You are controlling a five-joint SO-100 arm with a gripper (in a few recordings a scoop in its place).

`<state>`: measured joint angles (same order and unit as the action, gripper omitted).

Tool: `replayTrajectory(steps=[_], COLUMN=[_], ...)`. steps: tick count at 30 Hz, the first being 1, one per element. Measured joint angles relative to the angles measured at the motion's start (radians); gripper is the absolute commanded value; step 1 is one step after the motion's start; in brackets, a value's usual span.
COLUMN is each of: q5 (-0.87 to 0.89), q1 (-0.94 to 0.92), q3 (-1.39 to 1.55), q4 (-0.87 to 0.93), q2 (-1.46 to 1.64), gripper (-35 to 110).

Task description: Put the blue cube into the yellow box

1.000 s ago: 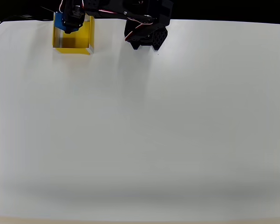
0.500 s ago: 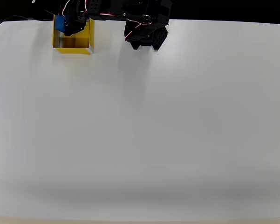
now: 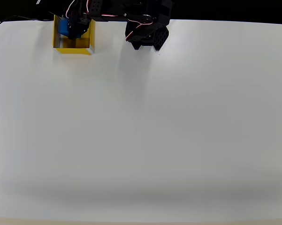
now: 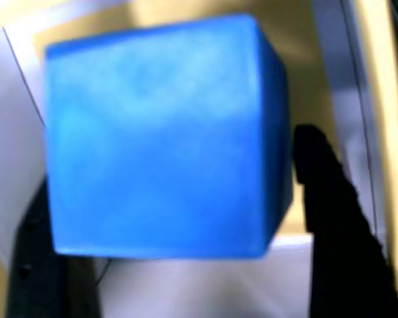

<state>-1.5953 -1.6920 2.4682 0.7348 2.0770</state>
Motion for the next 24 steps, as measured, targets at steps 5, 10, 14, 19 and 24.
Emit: replayTrajectory(steps=[5, 10, 14, 19, 24], q5=[0.008, 0.012, 0.048, 0.049, 0.029], q1=[0.000, 0.000, 0.000, 0.000, 0.000], q3=[0.000, -0.015, -0.109, -0.201, -0.295], q4=[0.091, 0.229, 0.356, 0.436, 0.541], q2=[0.014, 0.014, 0.014, 0.014, 0.014], gripper=[34, 35, 35, 35, 35])
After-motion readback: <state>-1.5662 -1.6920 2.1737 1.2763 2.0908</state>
